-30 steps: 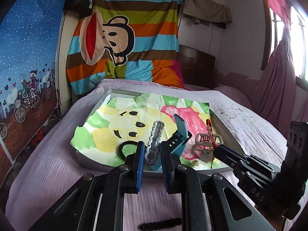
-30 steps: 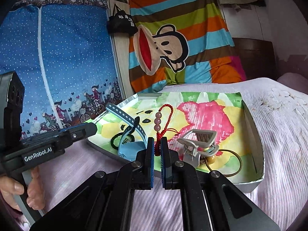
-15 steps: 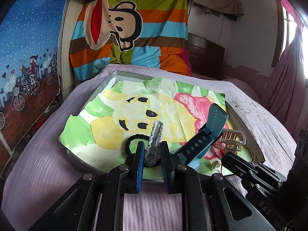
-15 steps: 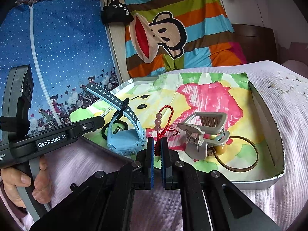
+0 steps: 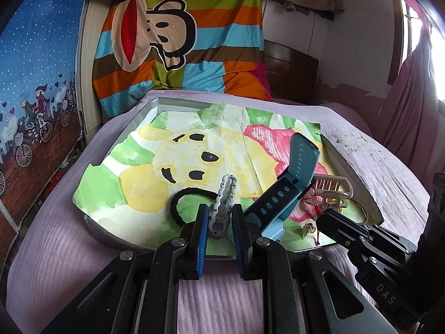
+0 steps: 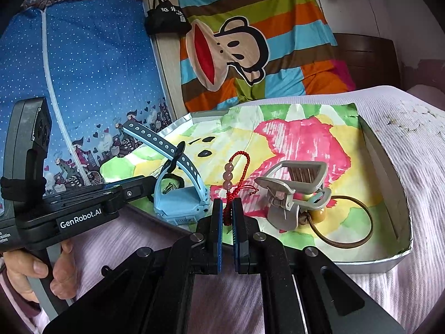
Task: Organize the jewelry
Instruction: 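Carry the white clip and red bracelet over the tray with both tools, then open both tools to drop the clip and bracelet into the tray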
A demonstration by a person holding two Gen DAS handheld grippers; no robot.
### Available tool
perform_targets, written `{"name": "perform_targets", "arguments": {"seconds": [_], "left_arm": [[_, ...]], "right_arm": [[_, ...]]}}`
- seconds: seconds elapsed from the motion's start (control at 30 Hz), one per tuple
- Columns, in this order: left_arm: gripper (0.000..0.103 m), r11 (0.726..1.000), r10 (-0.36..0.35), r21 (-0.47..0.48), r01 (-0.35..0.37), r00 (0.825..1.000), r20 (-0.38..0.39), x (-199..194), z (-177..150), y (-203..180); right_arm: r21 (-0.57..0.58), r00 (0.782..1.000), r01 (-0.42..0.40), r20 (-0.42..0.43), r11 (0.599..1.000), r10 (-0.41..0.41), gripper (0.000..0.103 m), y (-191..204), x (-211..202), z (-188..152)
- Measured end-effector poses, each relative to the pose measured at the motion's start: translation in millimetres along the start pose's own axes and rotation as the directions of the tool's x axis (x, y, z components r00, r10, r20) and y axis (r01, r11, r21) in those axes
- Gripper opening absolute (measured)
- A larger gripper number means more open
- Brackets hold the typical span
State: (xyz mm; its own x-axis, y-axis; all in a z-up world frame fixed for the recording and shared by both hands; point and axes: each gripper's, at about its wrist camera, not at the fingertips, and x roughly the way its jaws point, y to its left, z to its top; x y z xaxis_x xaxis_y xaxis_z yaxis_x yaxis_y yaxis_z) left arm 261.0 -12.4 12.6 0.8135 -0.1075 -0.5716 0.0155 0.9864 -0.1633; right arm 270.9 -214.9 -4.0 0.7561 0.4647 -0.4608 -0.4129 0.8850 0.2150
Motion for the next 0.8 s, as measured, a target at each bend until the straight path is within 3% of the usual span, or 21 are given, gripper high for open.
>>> {"name": "perform_targets", "arguments": {"seconds": [0.23, 0.37, 0.5, 0.57, 0.63, 0.7, 0.8], "left_arm": [[0.017, 1.0, -0.006, -0.006, 0.006, 1.0, 0.003, -0.6, 0.4, 0.8], [0.029, 1.0, 0.0, -0.008, 0.001, 1.0, 0.022, -8.0, -1.6, 2.1], [0.055, 1.0, 0.0, -0.022, 0.001, 0.998, 0.067, -21.5, -3.4, 7.0], [0.059, 1.0, -0.002, -0.029, 0.005, 0.995, 0.098, -31.1, -4.2, 9.7], [0.07, 1.0, 0.008, -0.031, -0.004, 0.992, 0.123, -40.2, -4.5, 11.5], [0.08, 0.999, 0.033, -0.03, -0.029, 0.988, 0.153, -50.0, -5.7, 12.9], [0.093, 0.998, 0.061, -0.032, -0.056, 0.978, 0.201, -65.3, -7.6, 16.5]], "right_arm": [[-0.001, 1.0, 0.009, 0.003, 1.0, -0.009, 0.008, -0.3, -0.5, -0.1], [-0.01, 0.999, 0.042, 0.028, 0.999, -0.041, 0.015, 1.6, -6.2, -0.4], [-0.02, 0.995, 0.071, 0.078, 0.997, -0.069, 0.039, 4.9, -19.2, 1.6], [-0.023, 0.991, 0.086, 0.108, 0.996, -0.083, 0.041, 7.0, -27.4, 2.8], [-0.015, 0.985, 0.105, 0.137, 0.994, -0.102, 0.047, 8.3, -36.2, 4.8], [-0.001, 0.976, 0.13, 0.173, 0.991, -0.128, 0.069, 8.8, -46.2, 4.9], [0.017, 0.961, 0.159, 0.226, 0.987, -0.159, 0.088, 9.9, -61.5, 5.4]]}}
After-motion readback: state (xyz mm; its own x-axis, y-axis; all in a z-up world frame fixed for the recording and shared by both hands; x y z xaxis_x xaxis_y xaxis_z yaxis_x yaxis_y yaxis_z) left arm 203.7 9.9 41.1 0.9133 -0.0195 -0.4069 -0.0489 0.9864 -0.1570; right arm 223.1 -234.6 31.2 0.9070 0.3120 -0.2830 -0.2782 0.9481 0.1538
